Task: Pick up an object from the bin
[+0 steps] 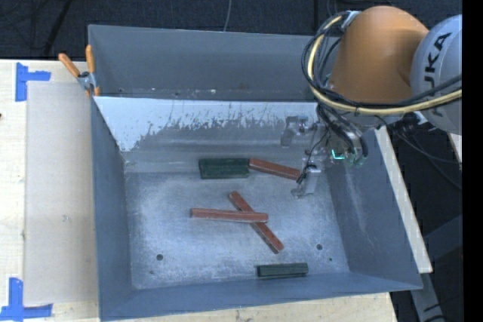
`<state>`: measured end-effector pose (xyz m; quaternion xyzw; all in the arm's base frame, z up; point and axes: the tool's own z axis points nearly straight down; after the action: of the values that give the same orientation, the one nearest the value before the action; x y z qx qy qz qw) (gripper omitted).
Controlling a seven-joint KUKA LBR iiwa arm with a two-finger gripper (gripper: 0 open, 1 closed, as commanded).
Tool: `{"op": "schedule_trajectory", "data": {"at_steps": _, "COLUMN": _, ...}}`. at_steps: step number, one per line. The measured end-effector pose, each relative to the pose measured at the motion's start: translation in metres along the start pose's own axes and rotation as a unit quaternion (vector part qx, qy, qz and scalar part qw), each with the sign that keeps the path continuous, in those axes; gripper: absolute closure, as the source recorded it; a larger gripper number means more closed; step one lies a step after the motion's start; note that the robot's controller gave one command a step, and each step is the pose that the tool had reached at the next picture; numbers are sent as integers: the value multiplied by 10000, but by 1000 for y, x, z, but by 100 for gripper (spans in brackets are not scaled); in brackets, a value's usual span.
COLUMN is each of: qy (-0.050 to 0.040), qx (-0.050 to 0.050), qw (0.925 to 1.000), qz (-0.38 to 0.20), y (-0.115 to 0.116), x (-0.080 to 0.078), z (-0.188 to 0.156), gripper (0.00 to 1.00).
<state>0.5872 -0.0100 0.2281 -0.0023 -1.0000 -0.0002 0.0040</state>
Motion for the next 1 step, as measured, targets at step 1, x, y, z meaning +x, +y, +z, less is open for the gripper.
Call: {"op": "schedule_trajectory", "data": {"at_steps": 1, "qy": -58, "qx": 9, "qw": 9902, "qz": -1398, "y": -1, "x": 10, "z": -30, "gripper": 0}}
